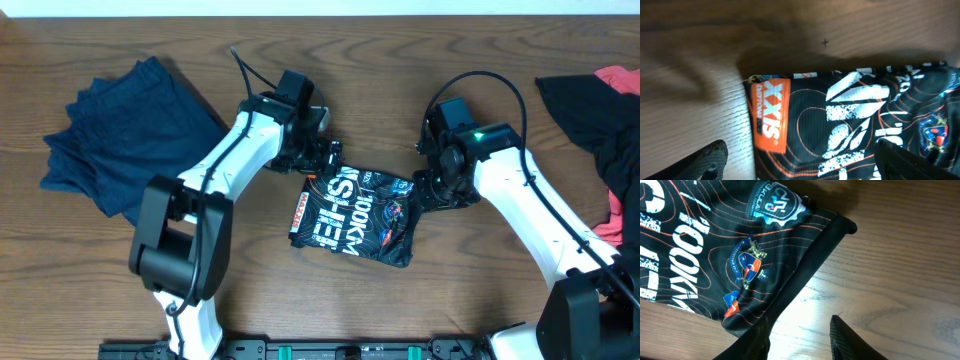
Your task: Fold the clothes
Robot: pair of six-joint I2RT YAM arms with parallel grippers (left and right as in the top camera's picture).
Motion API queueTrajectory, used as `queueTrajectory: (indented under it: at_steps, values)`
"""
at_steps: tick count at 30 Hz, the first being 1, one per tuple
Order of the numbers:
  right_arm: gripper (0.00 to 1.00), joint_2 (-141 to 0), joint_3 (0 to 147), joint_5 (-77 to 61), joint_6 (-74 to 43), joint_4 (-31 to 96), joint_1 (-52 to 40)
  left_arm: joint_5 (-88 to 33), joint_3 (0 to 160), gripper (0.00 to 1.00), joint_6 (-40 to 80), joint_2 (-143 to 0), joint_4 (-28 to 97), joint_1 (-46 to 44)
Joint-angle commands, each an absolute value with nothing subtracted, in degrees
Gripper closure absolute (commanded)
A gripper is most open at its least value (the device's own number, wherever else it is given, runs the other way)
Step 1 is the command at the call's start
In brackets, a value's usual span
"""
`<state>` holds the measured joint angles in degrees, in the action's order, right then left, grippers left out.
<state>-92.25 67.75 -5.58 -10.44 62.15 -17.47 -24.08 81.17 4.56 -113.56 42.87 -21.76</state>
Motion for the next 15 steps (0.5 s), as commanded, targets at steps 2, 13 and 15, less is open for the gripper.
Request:
queueTrajectory:
  at_steps: [2, 13, 15]
  values:
    - [0.61, -92.16, 67.70, -6.24, -9.61, 62.11, -18.17, -29.34, 81.41, 0.05, -0.56, -116.90, 42.85, -21.56]
    - [0.62, -92.16, 67.70, -5.80, -9.58, 62.17, -18.15, -37.52, 80.84, 0.29, -4.86, -121.64, 42.78, -22.44]
    - [0.61, -92.16, 67.70, -5.78, -9.56, 62.15, -18.15, -37.50, 80.84, 0.59, -6.17, -121.64, 42.72, -22.96]
